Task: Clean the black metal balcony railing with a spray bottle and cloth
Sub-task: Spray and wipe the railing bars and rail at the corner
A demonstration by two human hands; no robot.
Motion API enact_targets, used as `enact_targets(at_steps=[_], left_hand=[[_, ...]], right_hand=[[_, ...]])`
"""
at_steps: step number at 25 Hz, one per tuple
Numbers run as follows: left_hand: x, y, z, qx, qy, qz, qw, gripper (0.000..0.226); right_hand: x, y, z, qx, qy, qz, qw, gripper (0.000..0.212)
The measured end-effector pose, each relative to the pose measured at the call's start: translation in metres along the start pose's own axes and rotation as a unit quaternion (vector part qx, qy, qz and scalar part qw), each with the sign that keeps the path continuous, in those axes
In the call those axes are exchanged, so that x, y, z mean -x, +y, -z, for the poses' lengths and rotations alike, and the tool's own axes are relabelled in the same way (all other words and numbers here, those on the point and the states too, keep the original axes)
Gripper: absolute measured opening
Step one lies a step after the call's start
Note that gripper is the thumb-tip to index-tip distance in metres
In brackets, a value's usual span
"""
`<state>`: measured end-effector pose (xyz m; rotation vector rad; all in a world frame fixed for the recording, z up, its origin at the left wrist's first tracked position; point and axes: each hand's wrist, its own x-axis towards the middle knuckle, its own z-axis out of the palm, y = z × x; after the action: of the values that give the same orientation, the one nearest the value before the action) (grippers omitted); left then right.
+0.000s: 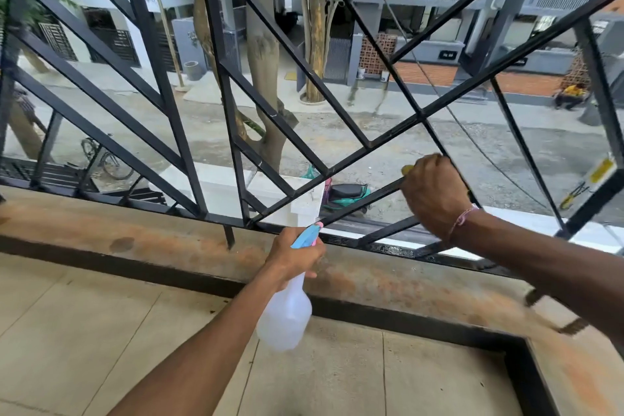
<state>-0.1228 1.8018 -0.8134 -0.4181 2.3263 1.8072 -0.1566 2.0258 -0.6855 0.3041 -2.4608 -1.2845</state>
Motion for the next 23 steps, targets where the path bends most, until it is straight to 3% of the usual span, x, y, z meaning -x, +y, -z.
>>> enact_targets(at_steps=[3,7,14,20,23], left_hand=[[0.000,0.002,-0.001,0.000,0.000,-0.002,1.000,0.020],[0.003,0.000,0.005,0.013,0.008,0.006,1.000,0.018],[0.002,-0.015,0.021,0.033,0.046,0.018,0.998,0.013],[-0.004,-0.032,0.037,0.046,0.091,0.032,0.994,0.018],[-0.010,-0.035,0.048,0.062,0.126,0.049,0.989,0.031]], right_hand=[[0.000,-0.015,-0.008,0.002,-0.049,-0.031,0.998,0.054],[-0.005,-0.050,-0.017,-0.068,-0.021,-0.051,0.996,0.059],[-0.033,-0.165,-0.009,-0.233,0.026,0.100,0.967,0.048],[-0.060,-0.264,0.000,-0.323,-0.043,0.160,0.932,0.057],[-0.079,-0.283,0.006,-0.405,-0.059,0.191,0.892,0.066]])
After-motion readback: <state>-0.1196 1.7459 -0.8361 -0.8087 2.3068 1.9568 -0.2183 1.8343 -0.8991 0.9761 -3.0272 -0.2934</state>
